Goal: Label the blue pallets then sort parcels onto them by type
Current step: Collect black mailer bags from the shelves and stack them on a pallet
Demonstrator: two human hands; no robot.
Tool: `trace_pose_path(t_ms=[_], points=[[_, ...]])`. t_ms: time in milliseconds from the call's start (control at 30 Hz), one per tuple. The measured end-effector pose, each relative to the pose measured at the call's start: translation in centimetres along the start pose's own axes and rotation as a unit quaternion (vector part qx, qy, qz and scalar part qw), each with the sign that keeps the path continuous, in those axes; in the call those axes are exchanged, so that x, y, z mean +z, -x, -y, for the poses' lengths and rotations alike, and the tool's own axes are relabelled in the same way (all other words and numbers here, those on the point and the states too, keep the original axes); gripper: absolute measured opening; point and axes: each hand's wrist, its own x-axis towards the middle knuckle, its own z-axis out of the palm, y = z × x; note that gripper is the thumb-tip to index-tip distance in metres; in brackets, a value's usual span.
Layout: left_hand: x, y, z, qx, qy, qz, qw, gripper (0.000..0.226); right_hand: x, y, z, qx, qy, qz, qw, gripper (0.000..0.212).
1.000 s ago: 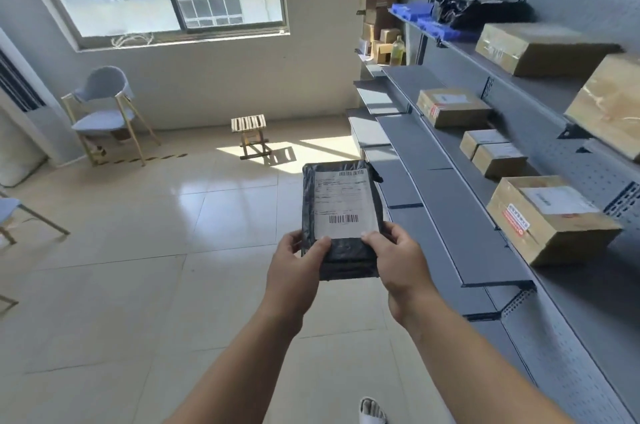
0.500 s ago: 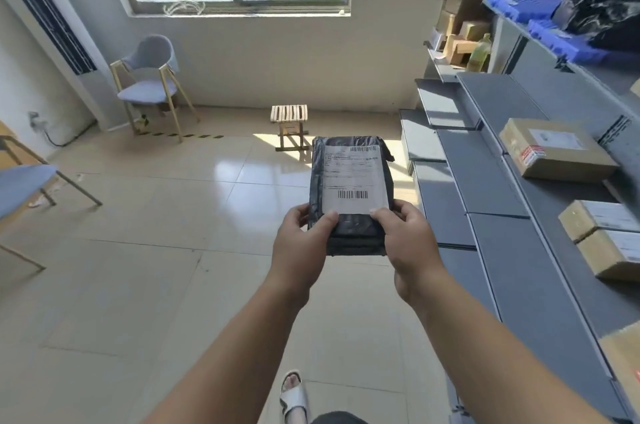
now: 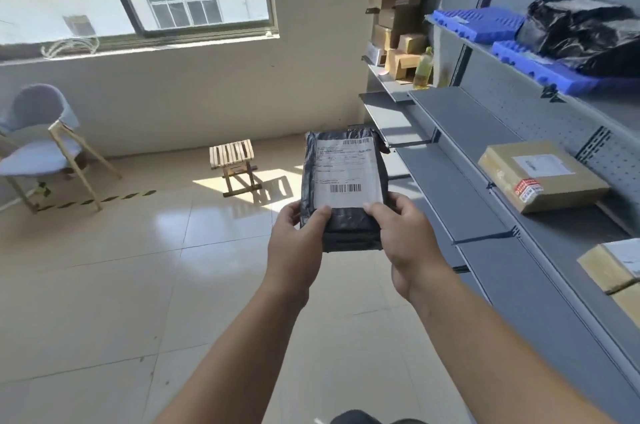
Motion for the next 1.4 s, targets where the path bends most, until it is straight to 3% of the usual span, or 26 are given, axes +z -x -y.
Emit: trace_pose_path(t_ms=[300,600,800,1133,1400], points=[[7.8,-14.7,-3.2,0.015,-0.012,0.048,0.999,0.036,0.0,-15.2,3.5,-0.023,-0.029,-0.052,0.998,0.033],[16.9,-27.6,-8.1,0.060,-0.014,0.030,0.998,0.037,-1.2,-30.1,10.3,-0.072,-0.009,-0.053,0.996,0.030],[22.4,-35.4,-9.8,0.064,0.010,0.072,0.995,0.042,-2.5,-37.5,13.2,-0.092,0.010,-0.087,0.992,0.031],[33.1,-48.7,-13.9,0.075,0.011,0.234,0.969,0.040,-5.0,-49.5,18.5,-0.163,0.039,-0.250,0.954,0.027],[42.0,-54.1,-17.0,0.112,-0.005,0.391,0.914,0.022,-8.0,-52.9,21.5,-0.192,0.016,-0.412,0.890,0.022]])
